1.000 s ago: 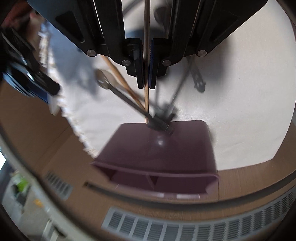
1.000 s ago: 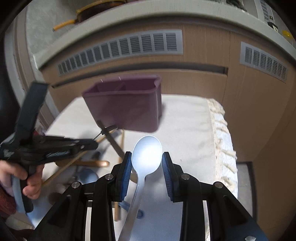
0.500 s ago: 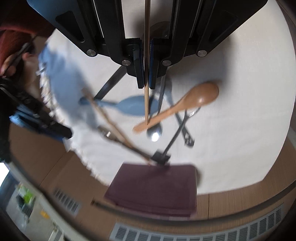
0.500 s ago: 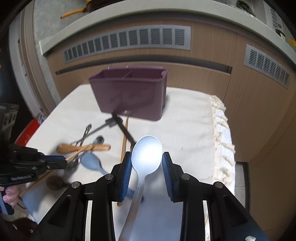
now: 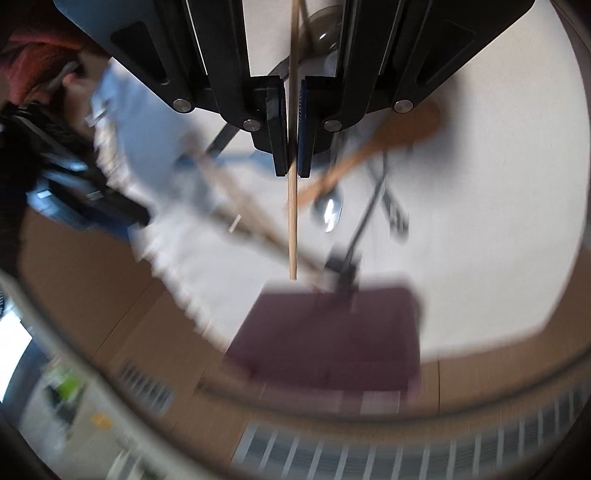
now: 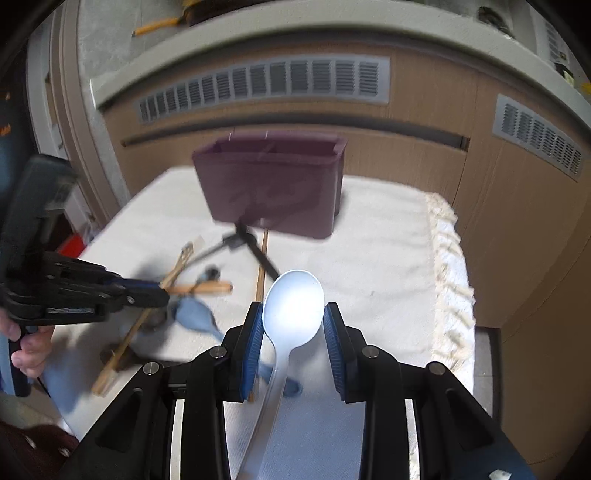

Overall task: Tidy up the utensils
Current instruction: 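Lift both utensils and drop them into the purple caddy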

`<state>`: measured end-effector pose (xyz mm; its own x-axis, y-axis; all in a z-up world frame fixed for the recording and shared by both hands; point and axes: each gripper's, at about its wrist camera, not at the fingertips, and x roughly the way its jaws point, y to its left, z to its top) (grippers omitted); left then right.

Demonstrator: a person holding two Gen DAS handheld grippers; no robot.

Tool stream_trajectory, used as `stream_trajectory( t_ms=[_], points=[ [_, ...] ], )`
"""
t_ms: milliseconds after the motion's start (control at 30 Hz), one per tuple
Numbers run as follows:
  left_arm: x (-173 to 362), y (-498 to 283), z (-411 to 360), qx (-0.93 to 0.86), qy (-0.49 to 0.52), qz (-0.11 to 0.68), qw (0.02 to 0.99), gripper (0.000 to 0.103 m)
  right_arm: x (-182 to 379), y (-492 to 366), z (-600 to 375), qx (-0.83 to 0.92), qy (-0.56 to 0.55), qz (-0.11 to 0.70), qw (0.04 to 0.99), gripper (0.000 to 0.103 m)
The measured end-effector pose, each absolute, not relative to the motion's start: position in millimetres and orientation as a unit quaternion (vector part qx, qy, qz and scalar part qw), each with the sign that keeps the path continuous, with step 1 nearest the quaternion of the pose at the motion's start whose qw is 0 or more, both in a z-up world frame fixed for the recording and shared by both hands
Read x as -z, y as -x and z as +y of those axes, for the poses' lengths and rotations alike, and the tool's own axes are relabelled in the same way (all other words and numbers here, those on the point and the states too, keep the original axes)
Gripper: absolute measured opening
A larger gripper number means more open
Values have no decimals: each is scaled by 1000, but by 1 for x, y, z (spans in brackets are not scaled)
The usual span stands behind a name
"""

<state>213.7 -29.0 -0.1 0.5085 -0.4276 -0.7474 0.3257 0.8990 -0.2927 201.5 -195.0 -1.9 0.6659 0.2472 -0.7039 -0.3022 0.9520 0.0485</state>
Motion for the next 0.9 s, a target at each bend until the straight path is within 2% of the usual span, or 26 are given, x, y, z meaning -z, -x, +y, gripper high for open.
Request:
stream_trajectory(
  t_ms=[100,233,400,667,833,900],
  points=[
    [-50,-215,-22,232,79,366,898,5,-30,-211,-201,-160,9,334,929,30],
    [-130,-234,-11,208,94,193,954,5,-94,-241,-194,-162,15,246,956,30],
    [-145,-276,1,169,121,73,975,5,-134,-291,-181,-171,-6,167,971,30],
    [-87,-364,5,113,119,59,985,5,-92,-366,-161,-162,-22,162,973,30],
    [-47,-372,6,105,129,100,981,7,-55,-393,-156,-115,-4,166,979,31],
    [-28,-367,5,115,130,130,976,8,-39,-395,-156,-96,18,190,977,37]
  ],
)
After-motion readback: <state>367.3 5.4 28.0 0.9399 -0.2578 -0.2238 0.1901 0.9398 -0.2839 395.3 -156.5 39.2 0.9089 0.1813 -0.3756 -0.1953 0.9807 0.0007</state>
